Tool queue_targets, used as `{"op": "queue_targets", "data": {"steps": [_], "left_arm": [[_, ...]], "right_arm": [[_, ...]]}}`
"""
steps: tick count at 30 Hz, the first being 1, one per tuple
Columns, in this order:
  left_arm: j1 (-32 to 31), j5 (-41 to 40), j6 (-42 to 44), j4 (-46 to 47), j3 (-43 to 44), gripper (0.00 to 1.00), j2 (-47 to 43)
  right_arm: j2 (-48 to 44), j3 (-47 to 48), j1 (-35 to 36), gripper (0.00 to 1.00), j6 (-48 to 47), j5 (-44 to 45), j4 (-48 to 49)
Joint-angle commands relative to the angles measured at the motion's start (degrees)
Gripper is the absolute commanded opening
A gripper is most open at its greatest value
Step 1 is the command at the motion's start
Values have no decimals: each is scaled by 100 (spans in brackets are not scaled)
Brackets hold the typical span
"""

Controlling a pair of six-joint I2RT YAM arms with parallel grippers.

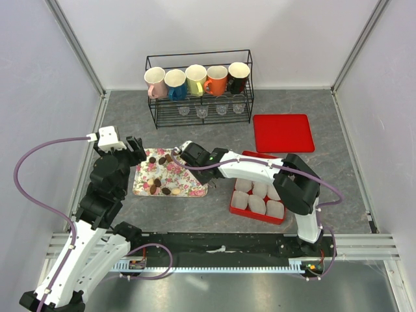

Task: Pack the chocolate
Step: Pick up the fake chocolate from the plate.

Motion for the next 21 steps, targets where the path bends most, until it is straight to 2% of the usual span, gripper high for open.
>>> {"op": "queue_targets", "data": {"steps": [1,4,10,21], "left_arm": [[28,14,-99,149,-18,74,1],[28,5,-99,149,-18,74,1],[28,5,-99,149,-18,74,-8],[20,14,-99,149,-18,74,1]], "right_arm": [[17,250,-14,23,-87,115,135],[-97,162,-14,15,-87,63,127],[-650,-145,-5,8,-52,-121,135],[-1616,-673,-14,7,62,-324,-22]]}}
